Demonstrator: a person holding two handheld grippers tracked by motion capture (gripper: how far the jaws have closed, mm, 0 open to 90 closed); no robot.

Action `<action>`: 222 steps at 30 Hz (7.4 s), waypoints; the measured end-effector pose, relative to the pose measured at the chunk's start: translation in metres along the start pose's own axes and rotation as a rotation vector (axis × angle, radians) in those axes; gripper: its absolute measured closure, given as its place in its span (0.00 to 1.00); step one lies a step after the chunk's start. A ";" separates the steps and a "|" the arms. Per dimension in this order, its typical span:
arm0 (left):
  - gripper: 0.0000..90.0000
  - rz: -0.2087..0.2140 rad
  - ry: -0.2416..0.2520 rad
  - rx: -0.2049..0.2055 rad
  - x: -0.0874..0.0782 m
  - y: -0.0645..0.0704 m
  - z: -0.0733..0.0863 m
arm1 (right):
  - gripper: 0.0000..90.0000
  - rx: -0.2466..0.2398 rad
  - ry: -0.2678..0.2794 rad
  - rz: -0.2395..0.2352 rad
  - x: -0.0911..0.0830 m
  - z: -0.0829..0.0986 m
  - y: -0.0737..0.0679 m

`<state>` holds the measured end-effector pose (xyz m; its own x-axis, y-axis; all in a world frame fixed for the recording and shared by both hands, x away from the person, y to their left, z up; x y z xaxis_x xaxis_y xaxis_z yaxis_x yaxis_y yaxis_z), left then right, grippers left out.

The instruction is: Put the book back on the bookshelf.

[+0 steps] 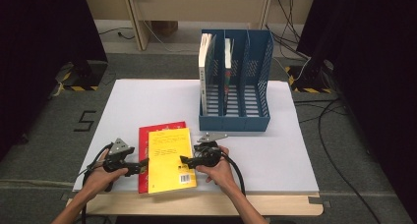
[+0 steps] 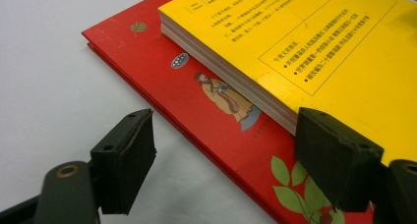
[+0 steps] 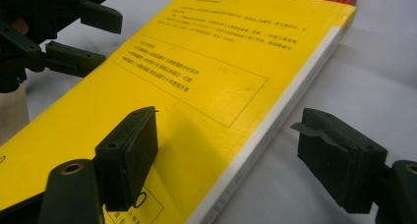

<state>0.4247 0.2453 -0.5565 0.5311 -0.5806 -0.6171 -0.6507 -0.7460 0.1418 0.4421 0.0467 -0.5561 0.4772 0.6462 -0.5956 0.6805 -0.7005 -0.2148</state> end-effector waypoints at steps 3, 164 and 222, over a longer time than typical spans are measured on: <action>0.25 -0.002 0.000 0.001 0.000 0.000 0.000 | 0.27 0.005 -0.008 -0.014 0.002 0.000 -0.002; 0.15 -0.083 -0.028 -0.060 -0.005 -0.047 0.014 | 0.78 -0.153 0.520 0.021 -0.059 -0.115 -0.037; 0.15 -0.077 -0.032 -0.044 -0.006 -0.046 0.016 | 0.80 -0.357 0.466 -0.088 -0.097 -0.040 -0.016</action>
<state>0.4429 0.2878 -0.5716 0.5606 -0.5108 -0.6517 -0.5838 -0.8020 0.1265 0.4071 0.0069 -0.4641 0.5492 0.8188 -0.1674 0.8351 -0.5451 0.0734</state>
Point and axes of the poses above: each handheld gripper's, and its own axes: x roughly forward along the jaws, z roughly out of its underside, y roughly to its right, the point moved 10 cm from there along x, roughly forward along the jaws, and after that the axes turned 9 degrees about z, right-handed, at the moved point
